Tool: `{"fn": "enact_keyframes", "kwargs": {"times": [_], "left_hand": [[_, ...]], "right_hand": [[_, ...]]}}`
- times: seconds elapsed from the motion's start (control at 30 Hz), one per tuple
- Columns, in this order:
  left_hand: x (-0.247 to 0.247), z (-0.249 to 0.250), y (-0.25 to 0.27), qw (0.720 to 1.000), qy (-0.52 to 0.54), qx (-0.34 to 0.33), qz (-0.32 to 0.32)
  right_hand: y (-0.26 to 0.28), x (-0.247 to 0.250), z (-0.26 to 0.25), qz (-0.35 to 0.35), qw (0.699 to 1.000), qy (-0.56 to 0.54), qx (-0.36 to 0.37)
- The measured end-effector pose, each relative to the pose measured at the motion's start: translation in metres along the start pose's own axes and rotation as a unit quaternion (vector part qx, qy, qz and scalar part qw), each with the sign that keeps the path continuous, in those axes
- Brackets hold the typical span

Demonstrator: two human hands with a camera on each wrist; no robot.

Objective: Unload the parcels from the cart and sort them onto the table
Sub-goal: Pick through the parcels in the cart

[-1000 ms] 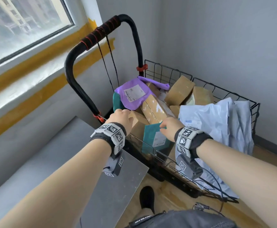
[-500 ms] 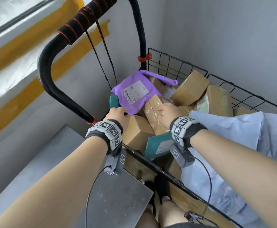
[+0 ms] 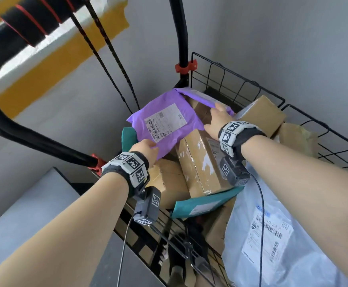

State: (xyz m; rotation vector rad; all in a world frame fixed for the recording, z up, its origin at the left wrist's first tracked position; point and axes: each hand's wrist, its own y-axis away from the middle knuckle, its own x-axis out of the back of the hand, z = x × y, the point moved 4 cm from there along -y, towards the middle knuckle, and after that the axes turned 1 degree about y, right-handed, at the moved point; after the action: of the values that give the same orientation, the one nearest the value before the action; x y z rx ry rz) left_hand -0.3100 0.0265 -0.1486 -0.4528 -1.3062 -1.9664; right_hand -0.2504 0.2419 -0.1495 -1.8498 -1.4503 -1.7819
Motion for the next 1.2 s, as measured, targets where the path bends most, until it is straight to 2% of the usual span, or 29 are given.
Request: {"fn": "enact_keyframes", "kwargs": {"times": [0.1, 0.37, 0.57, 0.73, 0.93, 1.1, 1.2], "left_hand": [[-0.003, -0.001, 0.0, 0.999, 0.035, -0.001, 0.013], [0.026, 0.019, 0.046, 0.985, 0.077, -0.086, 0.125], [0.055, 0.012, 0.099, 0.971, 0.133, -0.107, 0.169], [0.074, -0.01, 0.156, 0.963, 0.131, -0.13, 0.198], [0.085, -0.067, 0.242, 0.946, 0.147, -0.159, 0.24], [0.09, -0.152, 0.325, 0.929, 0.18, -0.151, 0.285], [0.094, -0.215, 0.374, 0.919, 0.198, -0.123, 0.318]], "right_hand": [[-0.003, -0.002, 0.001, 0.038, 0.998, -0.039, 0.007], [0.03, 0.023, -0.012, 0.138, 0.984, -0.115, 0.014], [0.086, 0.048, -0.045, 0.161, 0.969, -0.173, 0.073], [0.153, 0.065, -0.066, 0.178, 0.961, -0.179, 0.112], [0.251, 0.064, -0.092, 0.221, 0.943, -0.2, 0.146], [0.344, 0.032, -0.127, 0.227, 0.939, -0.172, 0.191], [0.393, 0.005, -0.165, 0.21, 0.92, -0.209, 0.255]]}}
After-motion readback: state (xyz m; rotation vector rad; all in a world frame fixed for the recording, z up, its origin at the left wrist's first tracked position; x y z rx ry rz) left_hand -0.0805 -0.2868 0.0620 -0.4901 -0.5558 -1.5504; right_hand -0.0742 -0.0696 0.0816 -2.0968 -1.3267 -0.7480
